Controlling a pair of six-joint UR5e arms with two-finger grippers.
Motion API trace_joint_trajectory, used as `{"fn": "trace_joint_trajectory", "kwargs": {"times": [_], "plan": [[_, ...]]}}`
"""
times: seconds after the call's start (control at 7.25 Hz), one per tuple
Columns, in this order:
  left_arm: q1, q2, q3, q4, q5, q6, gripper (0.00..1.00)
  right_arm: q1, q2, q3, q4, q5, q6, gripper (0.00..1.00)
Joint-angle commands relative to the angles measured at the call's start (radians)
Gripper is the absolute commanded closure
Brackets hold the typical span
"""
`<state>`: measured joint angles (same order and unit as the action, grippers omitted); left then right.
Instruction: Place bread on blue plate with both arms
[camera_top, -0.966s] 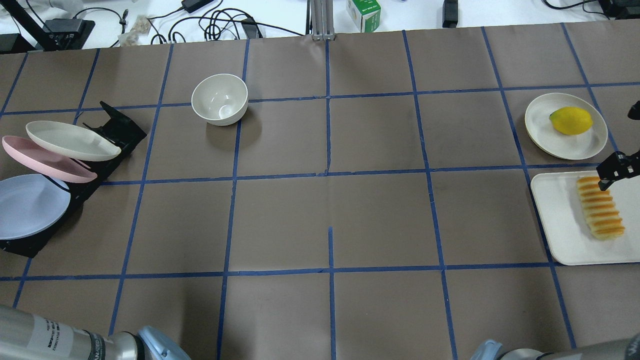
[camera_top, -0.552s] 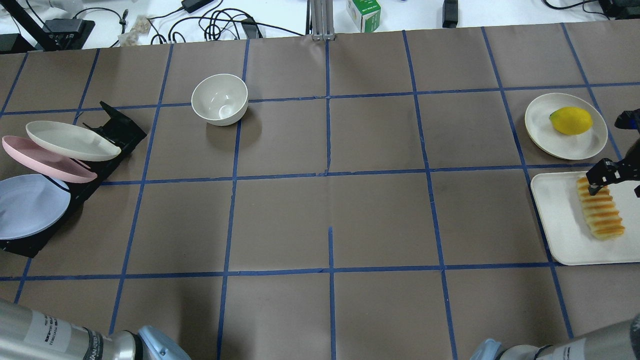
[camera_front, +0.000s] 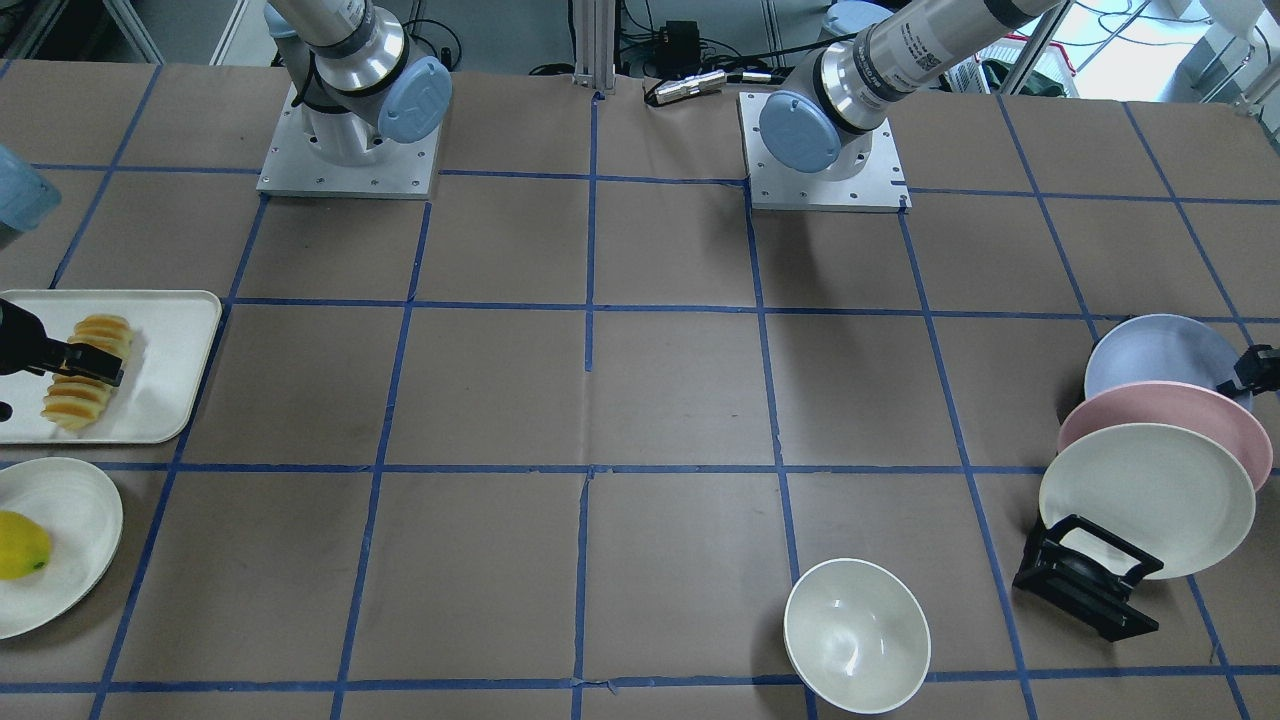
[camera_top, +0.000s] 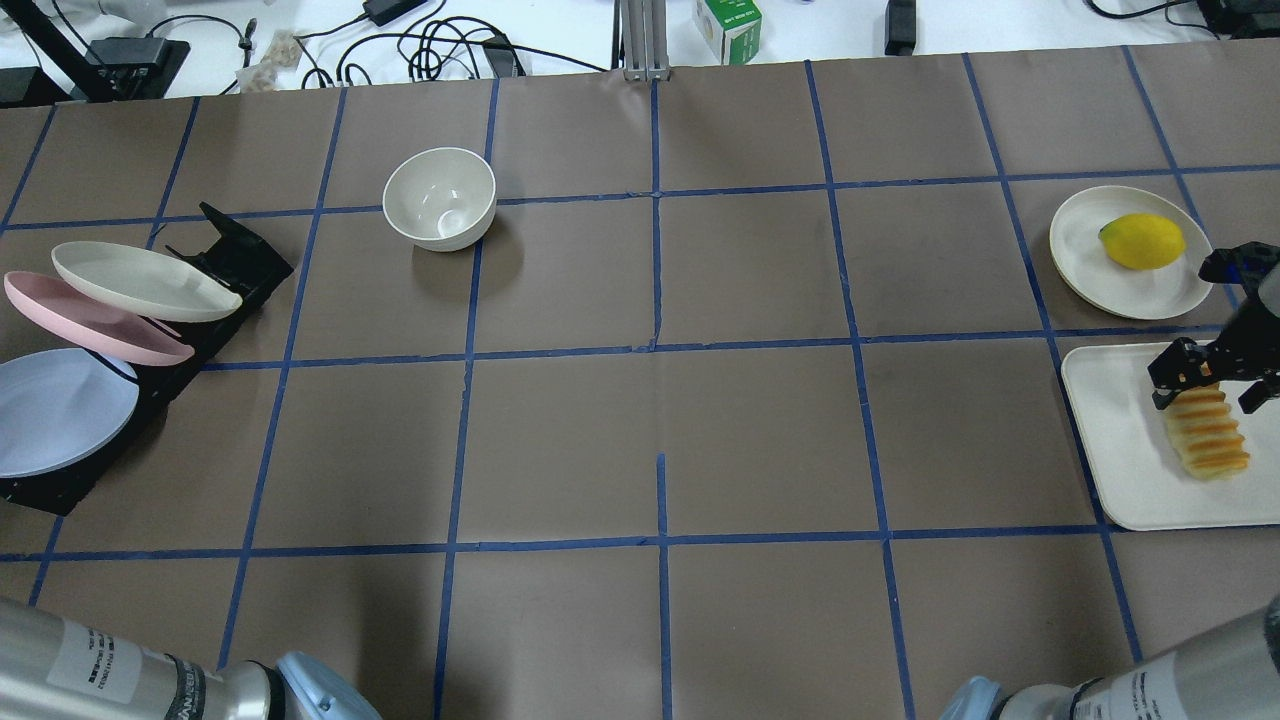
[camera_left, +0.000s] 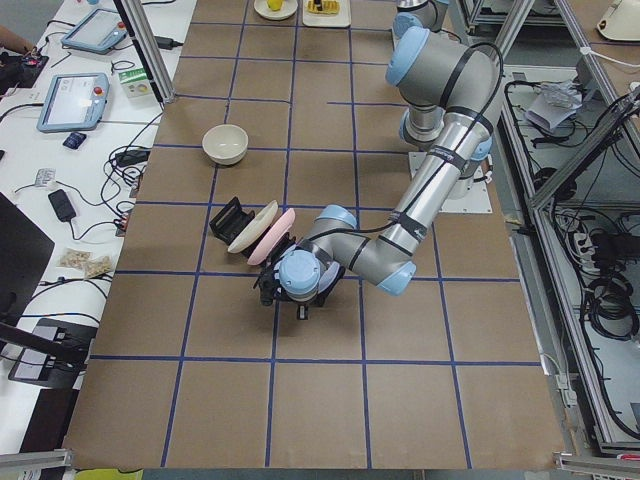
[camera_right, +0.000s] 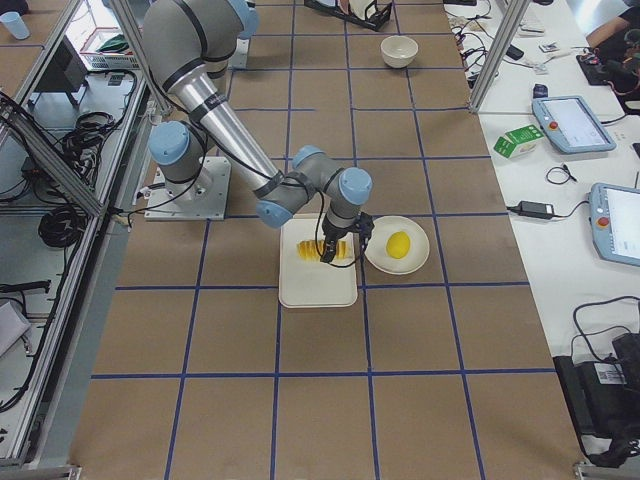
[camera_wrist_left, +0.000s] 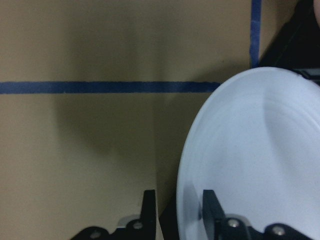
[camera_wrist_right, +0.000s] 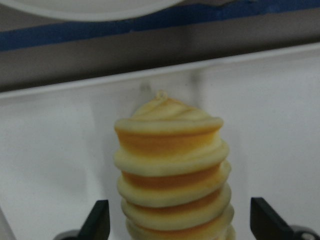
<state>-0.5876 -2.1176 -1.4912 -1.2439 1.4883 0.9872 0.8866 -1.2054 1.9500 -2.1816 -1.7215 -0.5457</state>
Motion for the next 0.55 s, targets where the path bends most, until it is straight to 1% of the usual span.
{"fn": "trace_joint_trajectory", "kwargs": {"times": [0.0,0.14,0.41], "plan": [[0.002,0.020,0.006,0.001,0.004,0.001,1.00,0.000,0.007,0.001,-0.004,-0.004,0.009,0.63],[0.000,0.022,0.026,-0.011,0.024,-0.001,1.00,0.000,-0.002,0.001,0.015,-0.007,0.013,1.00],[0.000,0.079,0.040,-0.072,0.049,0.001,1.00,0.002,-0.035,-0.029,0.100,-0.015,0.024,1.00]]}}
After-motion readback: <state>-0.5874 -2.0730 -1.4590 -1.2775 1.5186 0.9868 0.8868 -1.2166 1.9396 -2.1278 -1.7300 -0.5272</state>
